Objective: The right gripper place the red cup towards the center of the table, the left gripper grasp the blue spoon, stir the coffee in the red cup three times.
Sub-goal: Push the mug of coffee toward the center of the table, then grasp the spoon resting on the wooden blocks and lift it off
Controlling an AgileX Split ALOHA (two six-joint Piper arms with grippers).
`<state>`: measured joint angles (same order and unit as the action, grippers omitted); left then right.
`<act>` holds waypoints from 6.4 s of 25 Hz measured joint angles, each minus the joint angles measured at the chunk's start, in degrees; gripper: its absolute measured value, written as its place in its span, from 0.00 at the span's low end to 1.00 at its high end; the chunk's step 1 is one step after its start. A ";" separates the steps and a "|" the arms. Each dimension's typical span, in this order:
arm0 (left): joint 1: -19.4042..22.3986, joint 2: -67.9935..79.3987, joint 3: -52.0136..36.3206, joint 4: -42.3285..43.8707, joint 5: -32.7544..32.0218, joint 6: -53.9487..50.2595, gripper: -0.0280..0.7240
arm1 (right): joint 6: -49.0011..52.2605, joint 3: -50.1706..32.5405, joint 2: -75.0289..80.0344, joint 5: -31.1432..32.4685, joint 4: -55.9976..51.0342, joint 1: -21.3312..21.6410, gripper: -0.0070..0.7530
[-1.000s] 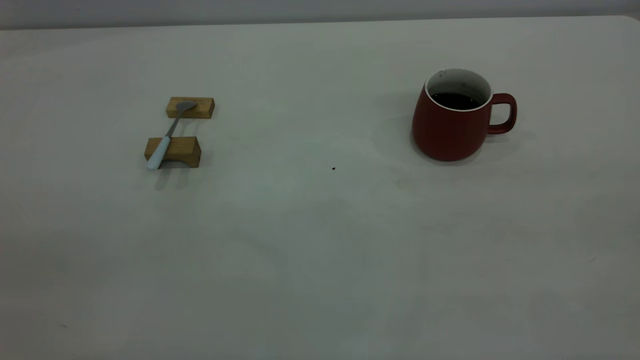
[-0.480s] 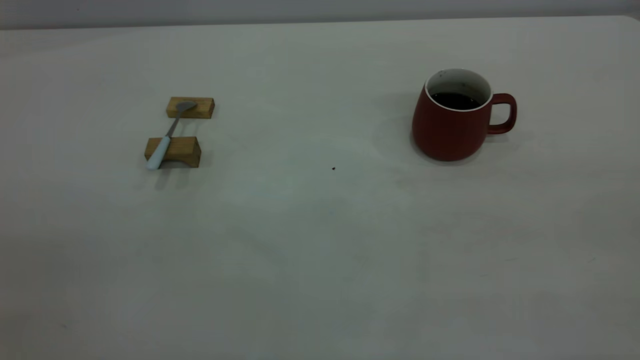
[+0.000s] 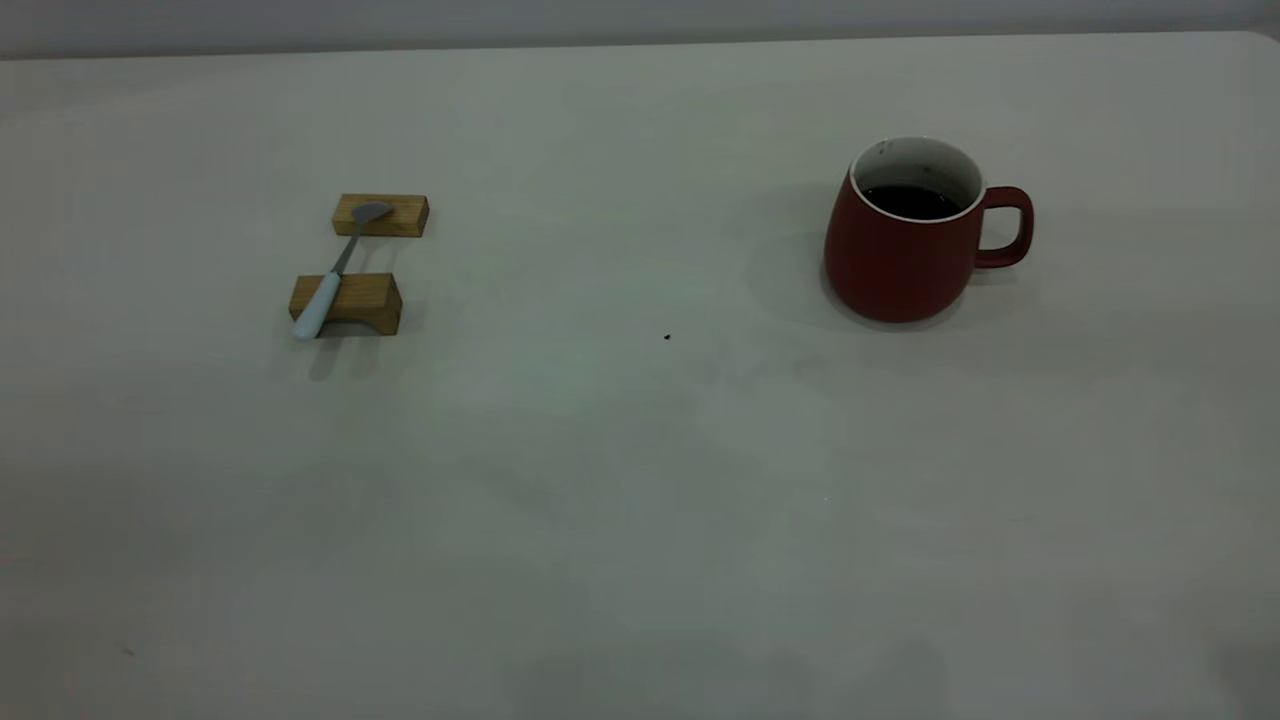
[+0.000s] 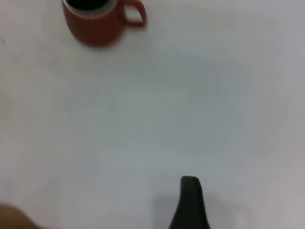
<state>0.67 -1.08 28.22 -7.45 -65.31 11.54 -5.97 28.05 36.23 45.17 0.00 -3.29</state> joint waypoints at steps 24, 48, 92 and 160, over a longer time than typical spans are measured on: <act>0.00 0.00 0.00 -0.05 0.00 0.00 0.80 | -42.84 37.22 76.76 -28.27 -7.33 -1.10 0.74; 0.00 0.00 0.00 -0.05 0.00 0.00 0.80 | -79.75 44.04 95.26 -32.24 -23.93 -3.85 0.72; 0.00 0.00 0.00 -0.05 0.00 0.00 0.80 | -104.18 50.83 91.61 -28.29 -52.70 -18.71 0.72; 0.00 0.00 0.00 -0.05 0.00 0.00 0.80 | 10.59 17.48 38.61 17.11 0.71 -9.43 0.72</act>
<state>0.67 -1.08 28.22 -7.50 -65.31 11.54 4.62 45.53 74.83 62.28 0.71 -12.72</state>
